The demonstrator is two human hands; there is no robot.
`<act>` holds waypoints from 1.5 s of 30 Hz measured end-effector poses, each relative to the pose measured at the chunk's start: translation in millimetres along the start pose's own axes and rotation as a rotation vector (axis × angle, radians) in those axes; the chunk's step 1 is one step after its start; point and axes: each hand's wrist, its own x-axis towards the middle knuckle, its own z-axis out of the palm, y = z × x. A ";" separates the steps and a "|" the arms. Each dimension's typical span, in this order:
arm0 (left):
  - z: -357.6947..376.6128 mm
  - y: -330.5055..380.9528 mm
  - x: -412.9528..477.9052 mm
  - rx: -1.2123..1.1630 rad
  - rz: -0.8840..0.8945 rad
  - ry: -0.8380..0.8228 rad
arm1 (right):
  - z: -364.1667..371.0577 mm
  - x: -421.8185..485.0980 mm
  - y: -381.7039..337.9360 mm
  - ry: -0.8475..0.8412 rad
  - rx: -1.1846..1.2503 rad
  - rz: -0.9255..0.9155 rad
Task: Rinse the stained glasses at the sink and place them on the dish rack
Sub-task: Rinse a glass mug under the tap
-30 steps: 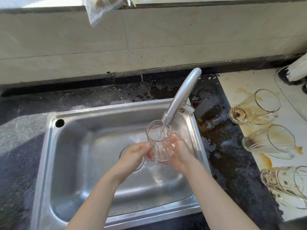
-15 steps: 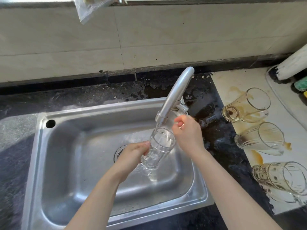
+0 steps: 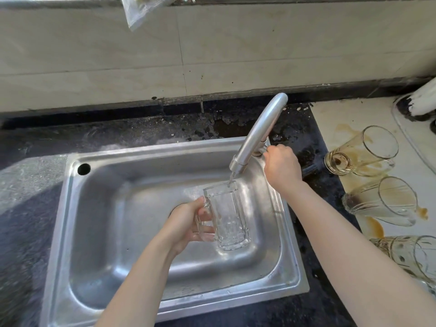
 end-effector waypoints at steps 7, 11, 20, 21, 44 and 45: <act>10.0 -1.4 -0.3 -0.199 -0.162 0.011 | -9.5 12.4 10.8 -0.061 0.262 0.171; 16.3 -6.6 -1.8 -0.409 -0.240 -0.024 | -9.2 -10.5 7.4 0.032 0.240 0.152; 52.0 -17.1 -16.4 -0.985 -0.300 -0.155 | -26.9 -94.7 -21.7 -0.373 0.642 0.108; 56.7 -16.8 -19.7 -0.990 -0.320 -0.175 | -32.6 -97.0 -25.1 -0.363 0.570 0.104; 36.6 -21.8 -83.7 0.124 0.213 -0.198 | -126.4 -147.2 -73.1 -0.034 0.217 0.010; 31.5 -19.4 -86.8 0.085 0.234 -0.226 | -130.7 -151.2 -74.0 -0.026 0.307 0.034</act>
